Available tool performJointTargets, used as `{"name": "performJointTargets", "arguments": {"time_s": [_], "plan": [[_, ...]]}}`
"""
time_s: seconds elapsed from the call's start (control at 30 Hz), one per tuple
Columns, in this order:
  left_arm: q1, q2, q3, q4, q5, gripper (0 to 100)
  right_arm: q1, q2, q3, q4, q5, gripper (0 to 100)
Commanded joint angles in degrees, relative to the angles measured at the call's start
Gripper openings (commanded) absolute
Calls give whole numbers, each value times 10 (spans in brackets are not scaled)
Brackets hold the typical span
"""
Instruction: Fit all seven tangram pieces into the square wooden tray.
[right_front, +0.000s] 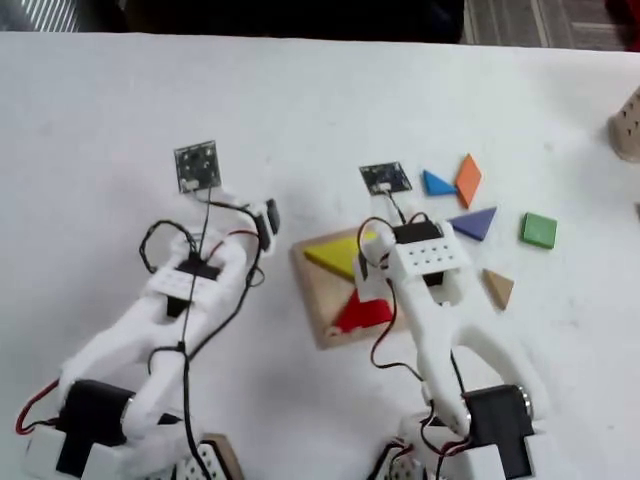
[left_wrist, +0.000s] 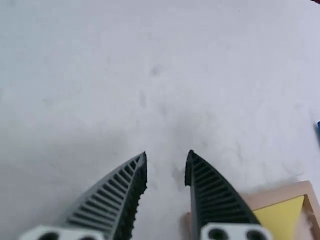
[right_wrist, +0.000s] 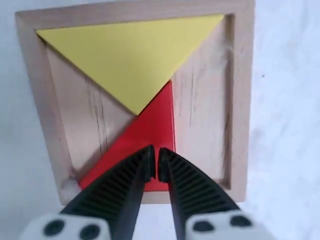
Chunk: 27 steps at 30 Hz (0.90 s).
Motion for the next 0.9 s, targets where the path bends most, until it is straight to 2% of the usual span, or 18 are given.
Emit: {"name": "performJointTargets", "arguments": {"time_s": [0.0, 0.13, 0.23, 0.43, 0.53, 0.6, 0.67, 0.73, 0.87], "plan": [[48, -28, -3, 15, -21, 138, 20, -5, -4, -15, 6, 22], [113, -28, 29, 12, -113, 139, 58, 0, -3, -81, 5, 24], [145, -28, 41, 12, -136, 139, 65, 3, 0, -114, 5, 24], [206, -25, 43, 16, -137, 136, 69, 75, -17, -112, 4, 19], [252, -24, 48, 14, -133, 134, 84, 102, -51, -65, -27, 19], [258, -23, 40, 15, -105, 100, 90, 106, -72, -32, -30, 19], [250, -22, 27, 16, -85, 9, 90, 105, -74, -21, -29, 19], [245, -13, 23, 16, -82, 42, 86, 105, -72, -20, -29, 19], [246, 42, -5, 25, -81, 23, 90, 109, -72, -16, -30, 19]]}}
